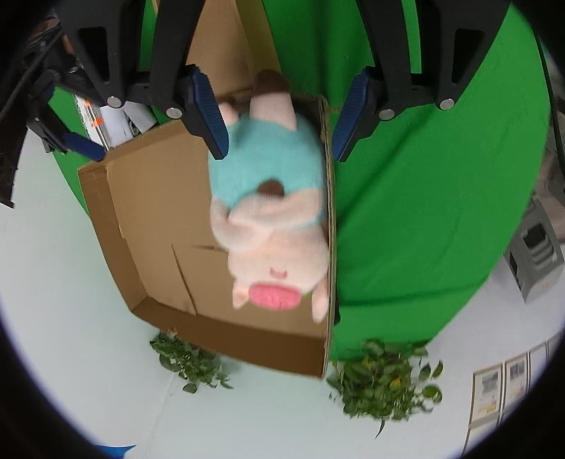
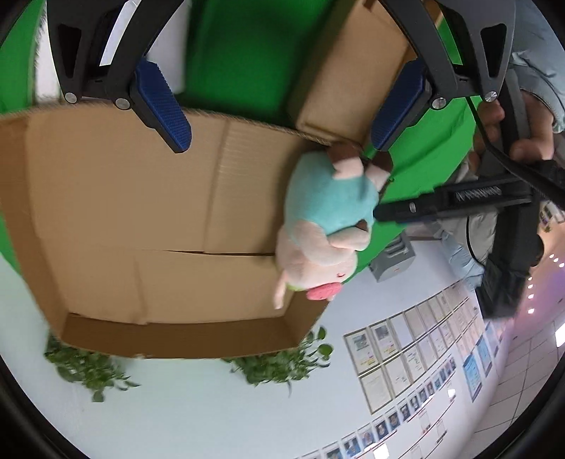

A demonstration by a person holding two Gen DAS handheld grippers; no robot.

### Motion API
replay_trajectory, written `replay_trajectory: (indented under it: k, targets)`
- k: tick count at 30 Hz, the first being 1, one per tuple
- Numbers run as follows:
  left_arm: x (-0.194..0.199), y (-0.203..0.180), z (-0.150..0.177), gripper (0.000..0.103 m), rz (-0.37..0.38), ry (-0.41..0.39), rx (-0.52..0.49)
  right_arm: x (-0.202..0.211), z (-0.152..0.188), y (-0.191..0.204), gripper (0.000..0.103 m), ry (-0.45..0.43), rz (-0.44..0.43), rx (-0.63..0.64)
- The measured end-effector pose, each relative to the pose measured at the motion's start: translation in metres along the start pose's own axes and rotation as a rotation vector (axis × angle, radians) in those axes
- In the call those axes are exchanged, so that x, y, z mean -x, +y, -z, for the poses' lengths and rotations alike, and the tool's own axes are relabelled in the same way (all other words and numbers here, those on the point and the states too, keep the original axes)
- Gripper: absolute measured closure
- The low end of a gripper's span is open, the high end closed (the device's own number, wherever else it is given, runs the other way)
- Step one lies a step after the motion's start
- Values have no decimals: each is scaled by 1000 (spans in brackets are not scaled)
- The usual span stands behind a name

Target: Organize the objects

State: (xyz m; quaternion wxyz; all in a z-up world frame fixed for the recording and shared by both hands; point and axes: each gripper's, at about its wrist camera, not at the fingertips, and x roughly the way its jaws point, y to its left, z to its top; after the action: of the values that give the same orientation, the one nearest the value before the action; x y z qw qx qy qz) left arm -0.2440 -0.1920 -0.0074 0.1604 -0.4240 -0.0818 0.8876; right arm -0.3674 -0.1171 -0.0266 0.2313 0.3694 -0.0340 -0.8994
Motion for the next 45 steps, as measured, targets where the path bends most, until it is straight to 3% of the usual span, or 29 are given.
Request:
replay_trajectory:
  k: [7, 16, 19, 21, 24, 29, 34, 36, 38, 39, 40, 41, 45]
  targets:
    - [-15, 16, 19, 43, 64, 35, 148, 60, 50, -21, 0, 13, 2, -8]
    - [-13, 6, 25, 43, 18, 52, 125, 54, 60, -15, 0, 40, -22, 23]
    - [3, -9, 27, 44, -84, -20, 55, 57, 58, -15, 0, 22, -13, 39]
    - [29, -31, 30, 41, -116, -150, -35, 63, 58, -13, 0, -3, -9, 49]
    - [59, -54, 37, 17, -172, -253, -82, 73, 60, -12, 0, -32, -20, 63]
    - [88, -78, 47, 17, -148, -305, -115, 94, 66, -13, 0, -97, 5, 51]
    - [101, -102, 58, 17, -163, -340, -130, 110, 78, -16, 2, -106, 11, 50]
    - [100, -108, 60, 18, -174, -337, -123, 117, 84, -19, 20, -111, 11, 52]
    - [98, -113, 67, 26, -180, -325, -114, 121, 89, -22, 57, -104, 27, 54]
    - [98, -113, 71, 53, -169, -311, -111, 122, 92, -24, 67, -98, 30, 52]
    - [96, -115, 74, 91, -156, -286, -113, 123, 95, -25, 83, -93, 38, 49]
    - [92, -119, 77, 103, -150, -253, -127, 125, 98, -27, 87, -95, 48, 46]
    - [96, -132, 94, 100, -134, -273, -140, 134, 107, -30, 84, -99, 66, 37]
